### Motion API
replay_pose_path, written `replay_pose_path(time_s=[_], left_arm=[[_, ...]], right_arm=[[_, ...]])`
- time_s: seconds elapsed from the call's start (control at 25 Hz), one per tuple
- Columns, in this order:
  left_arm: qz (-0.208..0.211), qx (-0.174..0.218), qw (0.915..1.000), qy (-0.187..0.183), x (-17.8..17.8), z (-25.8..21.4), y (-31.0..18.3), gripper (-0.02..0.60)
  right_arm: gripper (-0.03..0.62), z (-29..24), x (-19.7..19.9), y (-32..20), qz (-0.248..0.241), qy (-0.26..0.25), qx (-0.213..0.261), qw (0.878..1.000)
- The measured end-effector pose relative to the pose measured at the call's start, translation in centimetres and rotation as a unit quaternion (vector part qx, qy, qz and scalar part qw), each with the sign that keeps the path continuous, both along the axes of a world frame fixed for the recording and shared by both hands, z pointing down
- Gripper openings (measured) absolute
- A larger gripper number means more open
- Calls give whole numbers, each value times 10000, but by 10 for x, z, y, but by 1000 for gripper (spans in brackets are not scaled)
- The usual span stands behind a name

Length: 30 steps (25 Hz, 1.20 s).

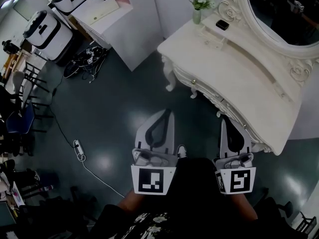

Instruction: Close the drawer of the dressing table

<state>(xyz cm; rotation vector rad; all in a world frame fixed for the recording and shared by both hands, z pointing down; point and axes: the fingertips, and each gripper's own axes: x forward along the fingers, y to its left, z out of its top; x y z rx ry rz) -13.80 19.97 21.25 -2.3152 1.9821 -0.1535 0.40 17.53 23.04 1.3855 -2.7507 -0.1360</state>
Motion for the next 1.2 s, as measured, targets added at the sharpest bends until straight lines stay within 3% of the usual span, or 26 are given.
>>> replay_pose_path(time_s=[0.44,0.76,1.0,1.2], left_arm=[[81,-59,9998,189,-9,7,-16,3],[156,-186,9996,115,-8,14,-39,3],[261,-266,9992,-108,-10,15,-69,3],[256,-295,9992,-76,-18,17,-96,3]], right_arm=[[-3,4,10,-18,330,128,-62,9994],[-3,10,19,-45,490,105,-114,9987],[-3,14,11,-77,482,-18,-175,9987],[-3,16,1,-103,437,-8,-215,9988]])
